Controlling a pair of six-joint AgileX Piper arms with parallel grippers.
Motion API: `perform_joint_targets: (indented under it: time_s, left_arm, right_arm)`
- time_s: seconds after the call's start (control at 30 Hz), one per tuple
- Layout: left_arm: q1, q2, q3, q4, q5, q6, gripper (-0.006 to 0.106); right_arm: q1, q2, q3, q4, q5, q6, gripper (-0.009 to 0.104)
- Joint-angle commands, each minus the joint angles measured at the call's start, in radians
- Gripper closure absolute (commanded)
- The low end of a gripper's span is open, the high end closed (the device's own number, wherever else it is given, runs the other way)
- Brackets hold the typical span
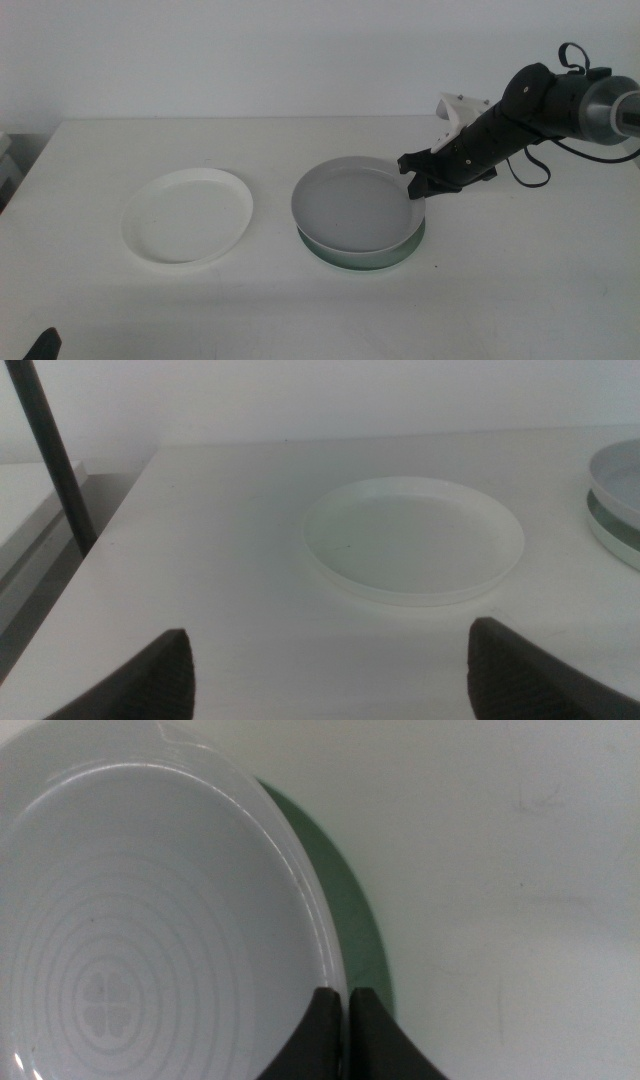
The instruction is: Stack the three bowls on top of each other.
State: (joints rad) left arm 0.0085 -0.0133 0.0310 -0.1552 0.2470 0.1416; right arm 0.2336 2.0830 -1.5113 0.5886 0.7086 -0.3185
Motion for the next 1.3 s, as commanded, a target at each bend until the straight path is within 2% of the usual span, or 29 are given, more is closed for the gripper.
perform_joint_targets:
  time_s: [0.0,0.17,0.4,0.5,0.57,0.67,0.83,1.1,1.2,1.27]
  left_arm:
    - [0.002,-0.014,-0.006,-0.007,-0.078,-0.009,-0.004]
    - [0.002,-0.014,-0.006,-0.007,-0.078,-0.009,-0.004]
    - [0.002,-0.014,-0.006,-0.007,-0.078,-0.009,-0.004]
    - [0.002,-0.014,-0.006,-0.007,-0.078,-0.009,-0.004]
    - [0.002,-0.014,-0.006,-0.007,-0.078,-0.009,-0.004]
    - [0.002,-0.014,-0.006,-0.007,-0.078,-0.009,-0.004]
    - [0.002,-0.014,-0.006,-0.007,-0.078,-0.009,-0.004]
    - [0.002,-0.014,-0.006,-0.007,-0.078,-0.009,-0.004]
    - [0.002,-0.014,-0.006,-0.007,-0.078,-0.009,-0.004]
    - [0.002,-0.014,-0.006,-0.007,-0.078,-0.009,-0.004]
  right_arm:
    - [0.0,-0.055,-0.022,0.02,-0.023,-0.002,0.096]
    - [0.0,-0.047,-0.022,0.02,-0.009,-0.002,0.086]
    - [0.0,-0.048,-0.023,0.036,0.091,-0.011,0.052]
    - [-0.001,-0.082,-0.023,0.066,0.14,-0.081,0.038]
    - [-0.001,-0.134,-0.023,0.099,0.181,-0.133,0.034]
    - [-0.005,-0.24,-0.023,0.126,0.224,-0.163,0.033]
    - [-0.006,-0.449,0.001,0.113,0.291,-0.194,0.036]
    - [-0.006,-0.837,0.273,0.111,0.206,-0.194,0.042]
    - [-0.006,-0.993,0.389,0.077,0.157,-0.183,0.042]
    - [-0.012,-1.09,0.462,0.027,0.126,-0.142,0.042]
